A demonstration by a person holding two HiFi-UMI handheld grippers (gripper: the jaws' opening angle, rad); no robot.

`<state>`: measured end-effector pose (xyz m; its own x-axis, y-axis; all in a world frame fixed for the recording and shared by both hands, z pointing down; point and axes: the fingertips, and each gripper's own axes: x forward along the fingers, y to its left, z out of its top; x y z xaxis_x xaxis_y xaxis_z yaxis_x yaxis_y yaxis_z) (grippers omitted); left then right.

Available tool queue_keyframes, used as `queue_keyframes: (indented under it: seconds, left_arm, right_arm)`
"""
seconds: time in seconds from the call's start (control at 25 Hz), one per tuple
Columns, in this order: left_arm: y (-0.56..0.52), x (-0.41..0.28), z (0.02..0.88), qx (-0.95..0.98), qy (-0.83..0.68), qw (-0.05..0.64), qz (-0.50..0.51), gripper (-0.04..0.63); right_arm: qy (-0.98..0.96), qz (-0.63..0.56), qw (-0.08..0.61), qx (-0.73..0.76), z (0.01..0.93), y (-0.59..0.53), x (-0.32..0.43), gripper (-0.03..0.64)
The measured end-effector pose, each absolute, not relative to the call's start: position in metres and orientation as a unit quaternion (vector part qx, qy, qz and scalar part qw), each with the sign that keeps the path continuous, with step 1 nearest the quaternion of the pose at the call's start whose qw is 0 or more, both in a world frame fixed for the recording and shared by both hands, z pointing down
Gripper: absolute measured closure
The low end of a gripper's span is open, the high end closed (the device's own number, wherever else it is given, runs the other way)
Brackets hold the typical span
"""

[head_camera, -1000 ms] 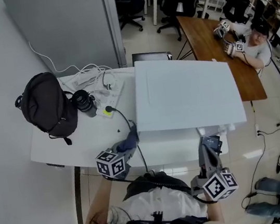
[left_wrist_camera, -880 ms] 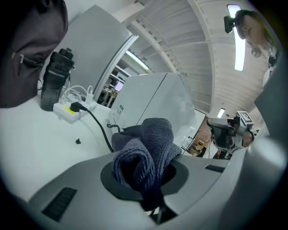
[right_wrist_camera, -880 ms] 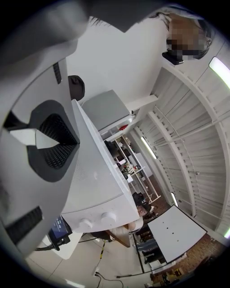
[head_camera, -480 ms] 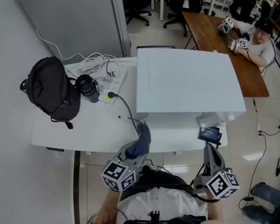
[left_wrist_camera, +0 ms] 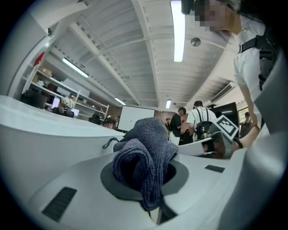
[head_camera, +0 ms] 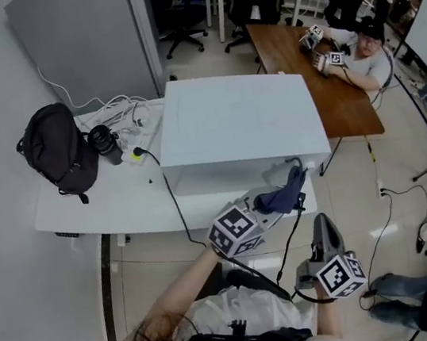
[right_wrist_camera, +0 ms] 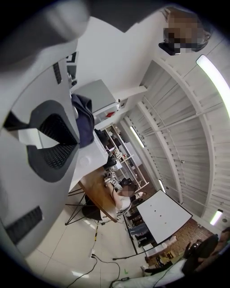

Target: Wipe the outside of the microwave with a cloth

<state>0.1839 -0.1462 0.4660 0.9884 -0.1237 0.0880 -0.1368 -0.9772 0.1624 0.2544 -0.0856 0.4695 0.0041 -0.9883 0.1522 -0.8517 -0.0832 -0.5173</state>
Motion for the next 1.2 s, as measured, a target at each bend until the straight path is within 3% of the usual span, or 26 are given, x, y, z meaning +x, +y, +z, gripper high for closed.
queue_keyframes:
  seconds: [0.16, 0.32, 0.52, 0.88, 1.2]
  left_arm:
    - [-0.157, 0.245, 0.483, 0.993, -0.058, 0.073, 0.072, 0.546]
    - [-0.188, 0.243, 0.485, 0.984, -0.136, 0.101, 0.053, 0.546]
    - [-0.23, 0.17, 0.485, 0.953, -0.264, 0.146, 0.012, 0.546]
    - [-0.267, -0.01, 0.498, 0.88, -0.451, 0.15, 0.008, 0.546]
    - [-0.276, -0.098, 0.517, 0.823, -0.546, 0.157, 0.025, 0.546]
  right_arm:
    - [0.645, -0.247, 0.145, -0.708, 0.473, -0.055, 0.271, 0.589]
    - [0.638, -0.248, 0.15, -0.713, 0.475, -0.036, 0.283, 0.589]
    - [0.646, -0.252, 0.144, -0.706, 0.484, -0.034, 0.29, 0.589]
    - [0.695, -0.263, 0.144, -0.653, 0.486, -0.064, 0.251, 0.589]
    - [0.735, -0.262, 0.12, -0.614, 0.484, -0.066, 0.224, 0.589]
